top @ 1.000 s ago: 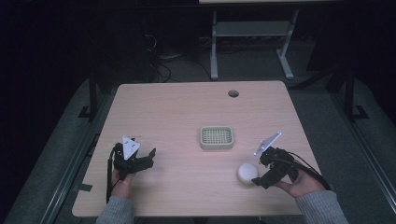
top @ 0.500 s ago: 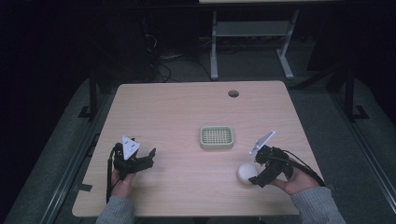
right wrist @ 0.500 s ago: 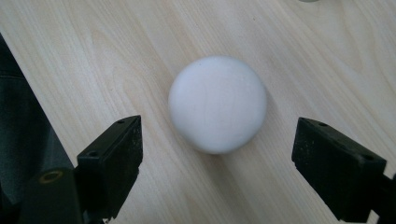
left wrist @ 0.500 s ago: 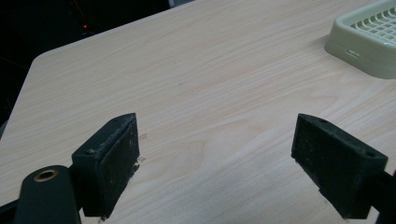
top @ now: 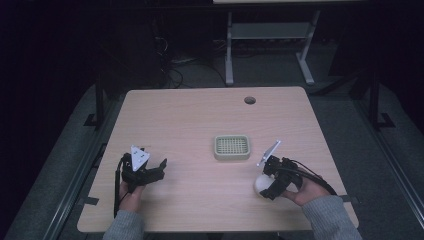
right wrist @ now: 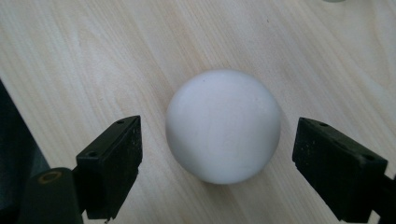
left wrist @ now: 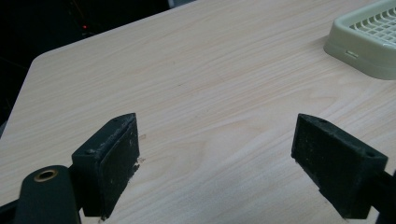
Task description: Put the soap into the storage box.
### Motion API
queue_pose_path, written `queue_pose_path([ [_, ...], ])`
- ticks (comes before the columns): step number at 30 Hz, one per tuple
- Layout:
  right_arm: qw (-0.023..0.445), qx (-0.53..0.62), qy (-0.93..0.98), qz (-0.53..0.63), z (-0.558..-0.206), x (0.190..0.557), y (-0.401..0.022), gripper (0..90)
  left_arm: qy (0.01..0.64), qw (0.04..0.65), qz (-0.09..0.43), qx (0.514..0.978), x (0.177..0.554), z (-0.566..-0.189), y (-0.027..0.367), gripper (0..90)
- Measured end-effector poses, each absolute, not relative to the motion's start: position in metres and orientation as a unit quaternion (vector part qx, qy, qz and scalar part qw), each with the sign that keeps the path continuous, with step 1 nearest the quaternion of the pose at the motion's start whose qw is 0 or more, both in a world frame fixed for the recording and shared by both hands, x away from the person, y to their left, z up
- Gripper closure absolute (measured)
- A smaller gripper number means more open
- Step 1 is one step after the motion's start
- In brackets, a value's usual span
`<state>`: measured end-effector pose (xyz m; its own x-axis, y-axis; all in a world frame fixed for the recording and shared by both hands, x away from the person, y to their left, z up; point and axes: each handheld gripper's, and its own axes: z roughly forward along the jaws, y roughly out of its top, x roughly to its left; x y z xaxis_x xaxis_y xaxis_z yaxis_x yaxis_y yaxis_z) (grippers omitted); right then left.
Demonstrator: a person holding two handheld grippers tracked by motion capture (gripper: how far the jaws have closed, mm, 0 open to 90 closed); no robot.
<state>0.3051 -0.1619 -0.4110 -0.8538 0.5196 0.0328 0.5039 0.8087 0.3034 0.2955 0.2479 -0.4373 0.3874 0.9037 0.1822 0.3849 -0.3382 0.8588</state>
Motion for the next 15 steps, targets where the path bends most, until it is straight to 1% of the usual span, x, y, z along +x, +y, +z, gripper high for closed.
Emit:
queue_pose_path([
  [15, 0.014, 0.275, 0.955, 0.115, -0.428, 0.313, -0.153, 15.4, 0.433, 0.378, 0.343, 0.743, 0.295, -0.437, 0.247, 14.8],
])
